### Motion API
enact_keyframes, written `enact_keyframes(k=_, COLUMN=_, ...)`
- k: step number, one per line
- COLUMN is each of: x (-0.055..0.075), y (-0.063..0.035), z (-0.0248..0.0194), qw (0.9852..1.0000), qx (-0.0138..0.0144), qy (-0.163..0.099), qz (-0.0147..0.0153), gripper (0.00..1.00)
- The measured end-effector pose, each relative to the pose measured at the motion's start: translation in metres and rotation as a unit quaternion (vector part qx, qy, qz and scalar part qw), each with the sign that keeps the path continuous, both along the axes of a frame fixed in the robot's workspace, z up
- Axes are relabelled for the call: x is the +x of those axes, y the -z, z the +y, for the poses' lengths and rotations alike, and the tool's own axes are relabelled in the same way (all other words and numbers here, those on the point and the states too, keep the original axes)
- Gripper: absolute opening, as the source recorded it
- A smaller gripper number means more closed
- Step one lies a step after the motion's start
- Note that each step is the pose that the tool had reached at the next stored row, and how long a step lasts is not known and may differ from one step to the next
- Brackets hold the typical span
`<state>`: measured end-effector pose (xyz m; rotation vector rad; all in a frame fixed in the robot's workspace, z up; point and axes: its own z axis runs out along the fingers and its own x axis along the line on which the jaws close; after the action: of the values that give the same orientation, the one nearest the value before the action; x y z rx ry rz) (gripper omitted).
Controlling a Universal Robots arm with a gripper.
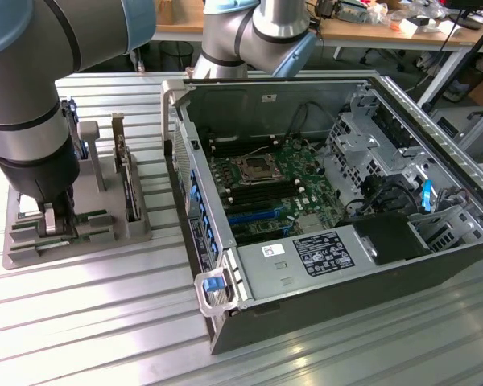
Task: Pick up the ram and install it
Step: 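Pick up the ram and move it above insertion slot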
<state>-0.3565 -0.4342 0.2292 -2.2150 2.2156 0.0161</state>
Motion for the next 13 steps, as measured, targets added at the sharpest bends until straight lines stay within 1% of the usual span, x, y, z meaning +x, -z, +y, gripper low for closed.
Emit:
enact_keyframes(k=5, x=-0.002, y=0.0045, z=-0.0035, qw=1.0000, qx=0.0000, qy=0.000, qz=0.0000, gripper=0.30)
enact_keyframes(k=8, x=-0.003, y=0.0073, z=-0.0036, qw=1.0000, qx=0.0000, qy=-0.001, qz=0.0000, gripper=0.30)
enact_keyframes(k=13, x=-0.006, y=0.0164, z=-0.0030, qw=1.0000, qx=0.0000, qy=-0.007, qz=0.0000, gripper=0.30)
